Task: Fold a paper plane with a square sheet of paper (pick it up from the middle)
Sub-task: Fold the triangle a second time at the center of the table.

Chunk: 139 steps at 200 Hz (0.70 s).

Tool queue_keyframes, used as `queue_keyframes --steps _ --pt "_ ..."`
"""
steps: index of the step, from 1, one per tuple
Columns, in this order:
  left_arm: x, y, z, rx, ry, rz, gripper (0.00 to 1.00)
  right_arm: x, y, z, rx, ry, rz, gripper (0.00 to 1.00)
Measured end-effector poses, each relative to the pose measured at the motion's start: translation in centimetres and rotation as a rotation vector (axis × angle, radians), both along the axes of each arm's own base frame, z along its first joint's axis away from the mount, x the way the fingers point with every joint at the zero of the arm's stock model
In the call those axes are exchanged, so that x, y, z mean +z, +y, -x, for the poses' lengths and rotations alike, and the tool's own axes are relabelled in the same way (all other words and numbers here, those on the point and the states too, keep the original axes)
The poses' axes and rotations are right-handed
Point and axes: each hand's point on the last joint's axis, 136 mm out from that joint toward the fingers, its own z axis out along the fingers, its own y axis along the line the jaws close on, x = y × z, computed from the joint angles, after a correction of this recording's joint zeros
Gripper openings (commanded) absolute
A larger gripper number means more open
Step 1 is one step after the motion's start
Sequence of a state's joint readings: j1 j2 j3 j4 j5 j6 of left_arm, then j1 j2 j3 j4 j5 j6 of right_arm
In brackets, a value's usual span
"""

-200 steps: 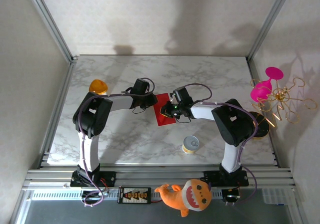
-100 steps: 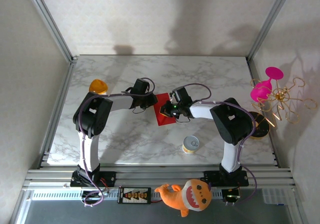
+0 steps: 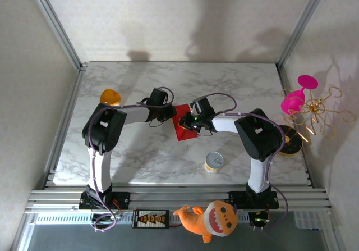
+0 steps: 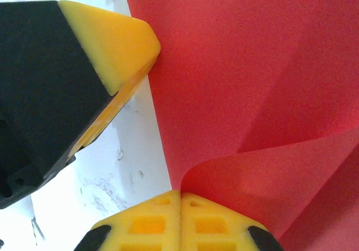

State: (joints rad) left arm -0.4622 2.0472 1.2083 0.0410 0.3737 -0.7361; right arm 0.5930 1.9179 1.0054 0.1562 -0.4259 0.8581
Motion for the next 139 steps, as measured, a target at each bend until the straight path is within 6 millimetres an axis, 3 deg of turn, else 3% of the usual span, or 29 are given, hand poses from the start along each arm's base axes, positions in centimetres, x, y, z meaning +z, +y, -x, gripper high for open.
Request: queue_keyframes --steps 139 --pt "-0.04 -0.02 -0.03 0.0 0.0 0.0 0.16 -0.32 -0.07 -0.3 -0.015 0.0 0.008 0.0"
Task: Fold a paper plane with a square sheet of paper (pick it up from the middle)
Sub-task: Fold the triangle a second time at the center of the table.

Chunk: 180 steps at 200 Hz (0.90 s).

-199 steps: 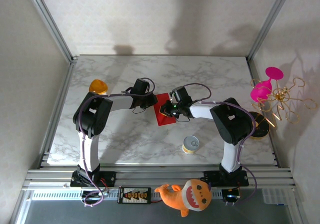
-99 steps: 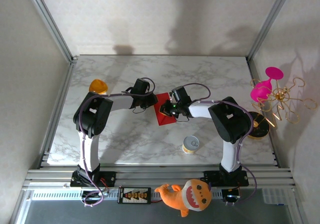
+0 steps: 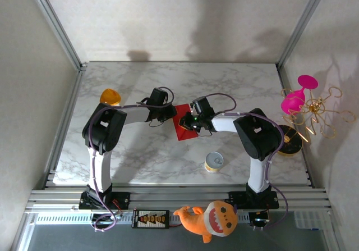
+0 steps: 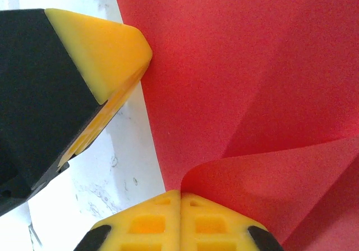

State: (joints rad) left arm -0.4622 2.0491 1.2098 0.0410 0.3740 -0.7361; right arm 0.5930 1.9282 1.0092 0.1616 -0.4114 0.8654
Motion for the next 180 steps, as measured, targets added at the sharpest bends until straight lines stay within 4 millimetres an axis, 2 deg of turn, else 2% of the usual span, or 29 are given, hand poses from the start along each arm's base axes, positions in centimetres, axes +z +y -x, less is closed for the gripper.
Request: queue_keyframes --steps 180 --pt "-0.02 -0.03 0.02 -0.001 0.0 0.0 0.16 -0.52 -0.23 -0.4 -0.025 0.003 0.018 0.0"
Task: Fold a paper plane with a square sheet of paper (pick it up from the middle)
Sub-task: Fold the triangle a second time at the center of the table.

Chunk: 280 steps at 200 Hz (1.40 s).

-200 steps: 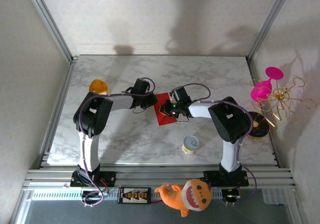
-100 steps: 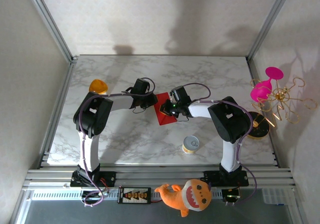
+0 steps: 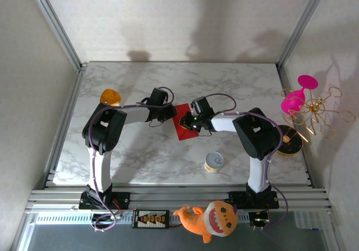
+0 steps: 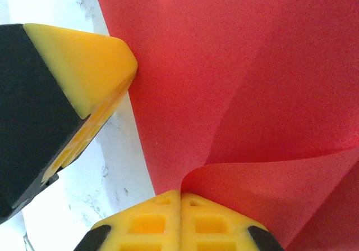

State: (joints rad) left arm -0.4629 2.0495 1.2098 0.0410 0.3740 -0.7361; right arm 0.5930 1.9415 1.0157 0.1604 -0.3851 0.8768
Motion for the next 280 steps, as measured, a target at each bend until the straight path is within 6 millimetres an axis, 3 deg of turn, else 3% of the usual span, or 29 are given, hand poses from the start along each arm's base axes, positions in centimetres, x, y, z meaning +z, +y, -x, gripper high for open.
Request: queue_keyframes --steps 91,145,204,238,280 --pt "0.1 0.0 -0.1 0.0 -0.001 0.0 0.16 -0.4 -0.3 -0.1 -0.01 0.003 0.017 0.0" --pt "0.2 -0.1 -0.2 -0.001 0.008 -0.005 0.18 -0.5 -0.3 0.0 -0.013 0.009 0.021 0.09" --pt "0.4 -0.1 -0.5 0.001 0.017 -0.011 0.24 0.0 0.1 -0.2 -0.008 0.012 0.001 0.27" --pt "1.0 1.4 -1.4 0.058 0.016 -0.005 0.27 0.2 0.3 -0.2 -0.006 0.013 -0.011 0.34" --pt "4.2 5.0 -2.4 0.165 -0.036 0.022 0.28 0.3 0.4 -0.2 -0.004 0.012 -0.014 0.37"
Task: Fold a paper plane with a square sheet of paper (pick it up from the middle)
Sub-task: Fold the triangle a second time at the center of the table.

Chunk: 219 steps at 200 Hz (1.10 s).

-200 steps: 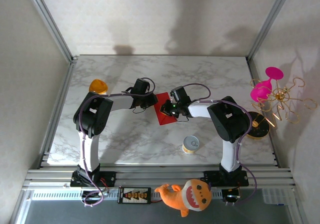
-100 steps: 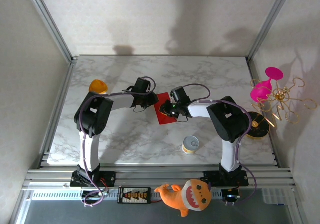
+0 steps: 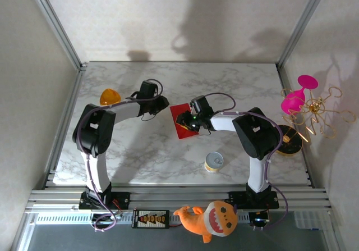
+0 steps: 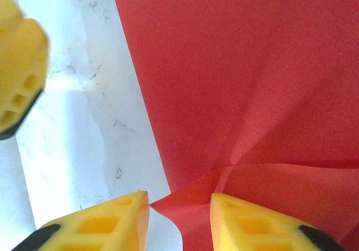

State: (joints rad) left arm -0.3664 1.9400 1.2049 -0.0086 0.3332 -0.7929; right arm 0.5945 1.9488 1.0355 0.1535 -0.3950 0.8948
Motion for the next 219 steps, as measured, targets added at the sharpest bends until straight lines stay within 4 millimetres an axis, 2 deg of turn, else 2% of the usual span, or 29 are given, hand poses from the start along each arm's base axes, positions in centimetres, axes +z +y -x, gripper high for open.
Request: queue_keyframes --steps 28,68,112,151,177,219 --pt "0.7 -0.1 0.7 0.004 -0.016 0.019 0.28 0.2 0.1 0.0 0.005 -0.002 -0.006 0.41" --pt "-0.4 -1.1 2.6 -0.023 0.019 0.021 0.27 0.3 0.2 0.0 0.007 -0.004 -0.007 0.41" --pt "-0.7 -2.5 3.8 -0.051 0.037 0.038 0.18 -0.2 -0.1 0.0 0.003 -0.002 0.019 0.25" --pt "-0.4 -5.0 4.9 -0.103 0.038 0.07 0.11 -0.9 -0.6 0.1 -0.003 0.005 0.053 0.1" --pt "-0.9 -6.5 5.9 -0.14 0.052 0.08 0.07 -1.0 -0.7 0.2 0.0 0.005 0.059 0.06" --pt "-2.4 -7.0 6.6 -0.154 0.087 0.065 0.03 -1.0 -0.7 0.2 0.0 0.005 0.06 0.05"
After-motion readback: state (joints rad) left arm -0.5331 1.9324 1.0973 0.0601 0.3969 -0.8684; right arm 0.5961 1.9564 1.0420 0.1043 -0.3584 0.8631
